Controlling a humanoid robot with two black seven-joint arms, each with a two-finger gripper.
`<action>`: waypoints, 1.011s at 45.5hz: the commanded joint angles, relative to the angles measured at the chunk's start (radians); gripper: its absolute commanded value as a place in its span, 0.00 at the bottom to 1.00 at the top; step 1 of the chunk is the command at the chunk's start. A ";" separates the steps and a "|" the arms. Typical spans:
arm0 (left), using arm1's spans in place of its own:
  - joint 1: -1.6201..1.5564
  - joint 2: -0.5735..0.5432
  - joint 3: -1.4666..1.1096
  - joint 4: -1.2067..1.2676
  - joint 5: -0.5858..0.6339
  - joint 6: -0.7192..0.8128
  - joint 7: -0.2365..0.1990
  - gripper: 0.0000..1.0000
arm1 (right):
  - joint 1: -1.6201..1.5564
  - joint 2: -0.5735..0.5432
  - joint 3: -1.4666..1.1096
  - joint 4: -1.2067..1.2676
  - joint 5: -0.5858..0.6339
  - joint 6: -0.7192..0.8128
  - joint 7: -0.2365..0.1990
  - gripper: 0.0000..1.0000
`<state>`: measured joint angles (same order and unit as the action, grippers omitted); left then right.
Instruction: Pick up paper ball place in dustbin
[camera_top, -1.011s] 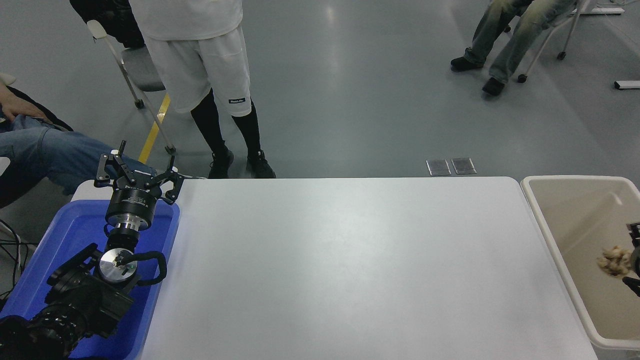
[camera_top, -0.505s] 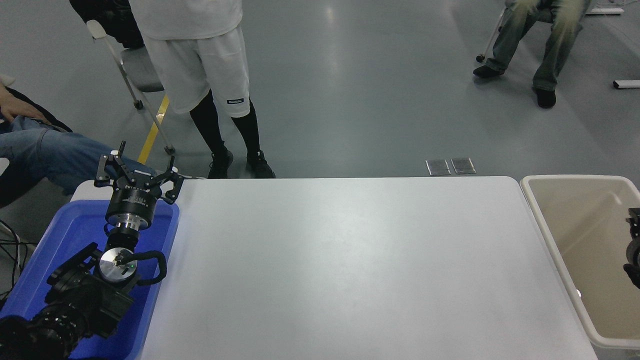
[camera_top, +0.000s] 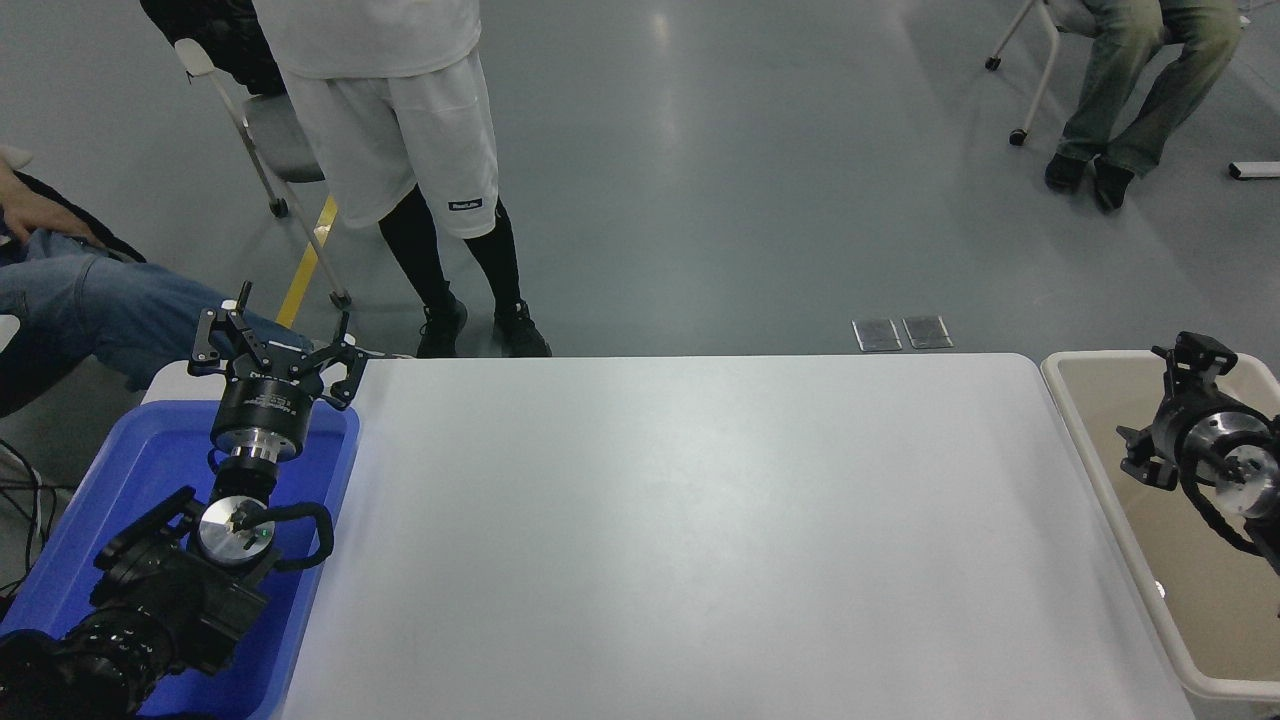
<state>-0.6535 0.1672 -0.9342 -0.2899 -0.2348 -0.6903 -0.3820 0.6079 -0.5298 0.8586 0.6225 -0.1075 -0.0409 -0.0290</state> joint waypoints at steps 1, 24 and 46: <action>0.000 0.000 0.000 0.000 0.000 0.000 0.000 0.99 | -0.020 0.067 0.075 0.022 0.068 0.068 0.138 1.00; 0.000 0.000 0.000 0.000 0.000 0.000 0.000 0.99 | -0.051 0.231 0.099 -0.004 0.071 0.214 0.469 1.00; 0.000 0.000 0.000 0.000 0.000 -0.002 0.000 0.99 | -0.048 0.255 -0.067 -0.038 0.017 0.291 0.603 1.00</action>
<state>-0.6534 0.1672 -0.9342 -0.2899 -0.2348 -0.6901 -0.3820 0.5593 -0.2878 0.8512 0.5855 -0.0693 0.2305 0.5239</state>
